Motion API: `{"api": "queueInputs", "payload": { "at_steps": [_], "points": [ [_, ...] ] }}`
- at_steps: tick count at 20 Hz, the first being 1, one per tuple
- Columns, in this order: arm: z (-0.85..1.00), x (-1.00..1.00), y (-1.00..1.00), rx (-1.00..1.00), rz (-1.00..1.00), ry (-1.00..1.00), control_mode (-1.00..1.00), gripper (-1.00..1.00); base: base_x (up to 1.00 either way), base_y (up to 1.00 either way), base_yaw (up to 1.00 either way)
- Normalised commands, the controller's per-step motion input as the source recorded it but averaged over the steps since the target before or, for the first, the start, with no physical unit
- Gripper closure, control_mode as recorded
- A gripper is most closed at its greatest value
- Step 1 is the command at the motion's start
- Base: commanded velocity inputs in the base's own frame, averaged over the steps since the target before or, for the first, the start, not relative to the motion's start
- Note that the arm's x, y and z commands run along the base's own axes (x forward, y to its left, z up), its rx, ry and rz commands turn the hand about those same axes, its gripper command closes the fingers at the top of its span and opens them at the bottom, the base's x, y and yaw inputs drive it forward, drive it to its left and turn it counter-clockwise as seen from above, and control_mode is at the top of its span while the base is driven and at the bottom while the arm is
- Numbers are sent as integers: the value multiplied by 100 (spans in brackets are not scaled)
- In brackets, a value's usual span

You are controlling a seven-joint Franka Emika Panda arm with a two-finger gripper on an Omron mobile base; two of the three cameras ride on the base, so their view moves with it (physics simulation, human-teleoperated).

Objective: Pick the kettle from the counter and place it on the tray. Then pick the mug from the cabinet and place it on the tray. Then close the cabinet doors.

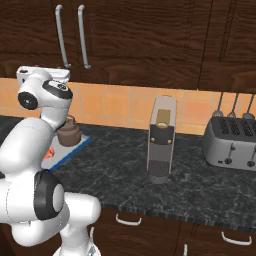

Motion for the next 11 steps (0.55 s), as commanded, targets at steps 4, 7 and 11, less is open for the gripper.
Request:
{"api": "queueInputs", "payload": {
  "at_steps": [4,7,11],
  "points": [
    [-13,100,-28,8,31,24,-100,-100,0,0,0],
    [-11,91,-22,9,28,24,-100,-100,0,0,0],
    [-15,79,-10,6,22,23,-100,-100,0,0,0]
  ]
}}
